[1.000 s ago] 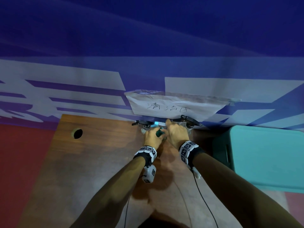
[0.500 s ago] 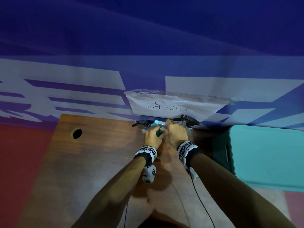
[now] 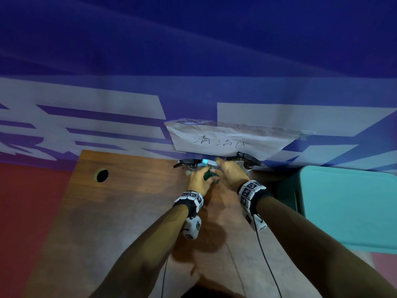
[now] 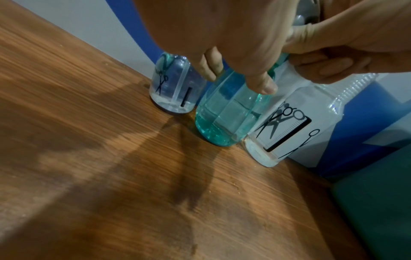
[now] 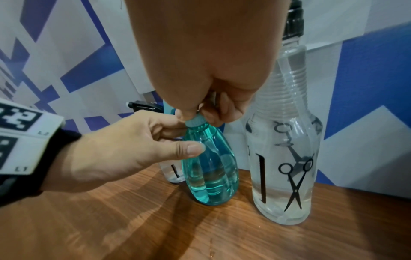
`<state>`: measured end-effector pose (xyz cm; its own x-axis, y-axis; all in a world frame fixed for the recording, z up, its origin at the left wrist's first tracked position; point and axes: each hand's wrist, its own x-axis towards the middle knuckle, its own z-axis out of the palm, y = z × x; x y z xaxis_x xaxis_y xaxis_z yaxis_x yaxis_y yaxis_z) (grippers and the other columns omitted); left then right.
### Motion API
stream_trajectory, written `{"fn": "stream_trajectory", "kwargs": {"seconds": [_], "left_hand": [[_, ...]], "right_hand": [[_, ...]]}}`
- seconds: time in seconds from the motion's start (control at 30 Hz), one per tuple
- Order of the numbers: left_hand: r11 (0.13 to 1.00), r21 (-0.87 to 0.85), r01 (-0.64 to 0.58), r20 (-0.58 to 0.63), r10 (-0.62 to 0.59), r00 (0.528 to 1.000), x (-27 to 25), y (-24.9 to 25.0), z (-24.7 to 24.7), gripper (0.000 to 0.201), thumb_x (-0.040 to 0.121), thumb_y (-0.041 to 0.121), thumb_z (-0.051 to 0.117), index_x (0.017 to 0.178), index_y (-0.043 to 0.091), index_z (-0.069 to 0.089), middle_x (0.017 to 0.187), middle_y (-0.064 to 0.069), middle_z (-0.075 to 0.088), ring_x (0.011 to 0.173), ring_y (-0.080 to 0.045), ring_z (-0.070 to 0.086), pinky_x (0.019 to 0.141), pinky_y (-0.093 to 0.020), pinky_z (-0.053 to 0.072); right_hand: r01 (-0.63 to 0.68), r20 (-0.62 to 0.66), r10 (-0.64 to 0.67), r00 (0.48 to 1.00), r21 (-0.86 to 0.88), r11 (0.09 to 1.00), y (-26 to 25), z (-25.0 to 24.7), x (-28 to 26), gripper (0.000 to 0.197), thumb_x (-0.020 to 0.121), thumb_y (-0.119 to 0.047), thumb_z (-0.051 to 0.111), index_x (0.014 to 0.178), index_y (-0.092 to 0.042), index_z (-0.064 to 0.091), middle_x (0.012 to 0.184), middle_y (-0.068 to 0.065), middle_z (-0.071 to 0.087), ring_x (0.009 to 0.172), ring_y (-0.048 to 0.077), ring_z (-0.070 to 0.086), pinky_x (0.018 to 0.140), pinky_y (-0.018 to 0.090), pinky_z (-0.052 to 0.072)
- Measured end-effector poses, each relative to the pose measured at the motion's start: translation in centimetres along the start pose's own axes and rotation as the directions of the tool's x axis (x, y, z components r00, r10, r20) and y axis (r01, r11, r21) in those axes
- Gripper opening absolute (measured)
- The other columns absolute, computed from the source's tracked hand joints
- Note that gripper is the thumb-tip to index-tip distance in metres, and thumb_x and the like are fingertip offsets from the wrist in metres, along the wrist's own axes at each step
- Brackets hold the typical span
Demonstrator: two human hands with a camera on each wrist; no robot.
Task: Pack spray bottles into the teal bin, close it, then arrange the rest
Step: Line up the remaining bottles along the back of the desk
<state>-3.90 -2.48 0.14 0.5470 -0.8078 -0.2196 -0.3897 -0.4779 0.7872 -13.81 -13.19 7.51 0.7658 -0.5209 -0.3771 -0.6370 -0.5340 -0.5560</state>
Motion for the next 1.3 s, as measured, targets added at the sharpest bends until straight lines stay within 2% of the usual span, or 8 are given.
{"fn": "stream_trajectory", "kwargs": {"seconds": [0.27, 0.43, 0.5, 0.57, 0.67, 0.87, 1.03, 1.3], "left_hand": [[1.000, -0.015, -0.006, 0.028, 0.006, 1.000, 0.1, 0.4, -0.5, 0.026, 0.078, 0.036, 0.083, 0.095, 0.018, 0.074, 0.091, 0.004, 0.072, 0.082, -0.013, 0.065, 0.080, -0.032, 0.055], [1.000, -0.014, 0.022, 0.037, -0.022, 0.999, -0.1, 0.3, -0.3, 0.030, 0.079, 0.039, 0.082, 0.102, 0.020, 0.073, 0.099, 0.005, 0.071, 0.090, -0.013, 0.065, 0.086, -0.033, 0.055], [1.000, -0.004, 0.019, 0.030, -0.019, 0.999, -0.1, 0.1, -0.2, 0.032, 0.079, 0.040, 0.082, 0.104, 0.021, 0.073, 0.101, 0.005, 0.072, 0.092, -0.013, 0.065, 0.088, -0.034, 0.055], [1.000, 0.000, 0.029, 0.028, -0.029, 0.999, 0.0, 0.3, -0.3, 0.034, 0.080, 0.039, 0.082, 0.106, 0.019, 0.073, 0.104, 0.003, 0.073, 0.093, -0.013, 0.064, 0.089, -0.032, 0.053], [0.999, -0.004, 0.038, 0.015, -0.038, 0.999, -0.1, 0.5, -0.3, 0.036, 0.081, 0.033, 0.082, 0.110, 0.013, 0.073, 0.108, -0.004, 0.073, 0.099, -0.019, 0.063, 0.094, -0.034, 0.051], [0.999, -0.013, 0.040, 0.008, -0.040, 0.999, -0.4, 0.6, -0.4, 0.036, 0.082, 0.032, 0.080, 0.111, 0.012, 0.072, 0.112, -0.006, 0.072, 0.105, -0.024, 0.064, 0.093, -0.031, 0.049], [1.000, 0.013, 0.017, 0.048, -0.017, 0.999, 0.1, 0.3, -0.4, 0.039, 0.081, 0.041, 0.080, 0.110, 0.018, 0.072, 0.109, 0.000, 0.073, 0.102, -0.019, 0.065, 0.095, -0.036, 0.052], [1.000, 0.019, 0.021, 0.071, -0.022, 0.997, -0.3, 0.7, -0.4, 0.039, 0.086, 0.027, 0.077, 0.121, 0.015, 0.068, 0.121, -0.005, 0.069, 0.112, -0.021, 0.061, 0.102, -0.037, 0.048]], "right_hand": [[0.026, 0.097, 0.002, 0.995, -0.287, 0.958, -0.4, -0.8, 0.0, 0.024, 0.102, -0.023, 0.053, 0.123, -0.012, 0.047, 0.095, -0.003, 0.057, 0.091, 0.018, 0.061, 0.073, 0.027, 0.048], [-0.031, 0.140, 0.058, 0.988, -0.191, 0.981, -0.7, -1.1, 0.3, 0.015, 0.099, -0.021, 0.058, 0.113, -0.017, 0.053, 0.103, 0.003, 0.067, 0.103, 0.021, 0.066, 0.088, 0.039, 0.056], [-0.037, 0.117, 0.055, 0.992, -0.154, 0.987, -0.7, -1.1, 0.3, 0.021, 0.100, -0.020, 0.057, 0.120, -0.013, 0.057, 0.110, 0.009, 0.067, 0.109, 0.027, 0.064, 0.093, 0.039, 0.053], [-0.036, 0.072, 0.048, 0.996, -0.153, 0.987, -0.7, -1.1, 0.1, 0.022, 0.102, -0.022, 0.054, 0.120, -0.010, 0.059, 0.110, 0.013, 0.066, 0.105, 0.029, 0.064, 0.087, 0.035, 0.051], [-0.068, 0.054, 0.079, 0.995, -0.189, 0.980, -1.0, -1.0, -0.1, 0.013, 0.102, -0.027, 0.053, 0.108, -0.015, 0.054, 0.093, 0.004, 0.063, 0.087, 0.022, 0.063, 0.070, 0.031, 0.048], [-0.091, 0.011, 0.093, 0.996, -0.115, 0.989, -1.2, -0.6, 0.0, 0.011, 0.094, -0.010, 0.062, 0.094, -0.015, 0.053, 0.088, 0.002, 0.063, 0.081, 0.020, 0.065, 0.071, 0.034, 0.055], [-0.042, 0.041, 0.047, 0.998, -0.111, 0.993, -0.8, -1.1, -0.1, 0.015, 0.098, -0.013, 0.058, 0.090, -0.022, 0.050, 0.080, -0.005, 0.057, 0.071, 0.007, 0.056, 0.059, 0.018, 0.038], [-0.098, -0.031, 0.097, 0.995, -0.035, 0.995, -1.3, 0.0, -0.6, 0.021, 0.094, -0.010, 0.061, 0.101, -0.022, 0.046, 0.093, 0.003, 0.064, 0.084, 0.022, 0.065, 0.074, 0.034, 0.055]]}}
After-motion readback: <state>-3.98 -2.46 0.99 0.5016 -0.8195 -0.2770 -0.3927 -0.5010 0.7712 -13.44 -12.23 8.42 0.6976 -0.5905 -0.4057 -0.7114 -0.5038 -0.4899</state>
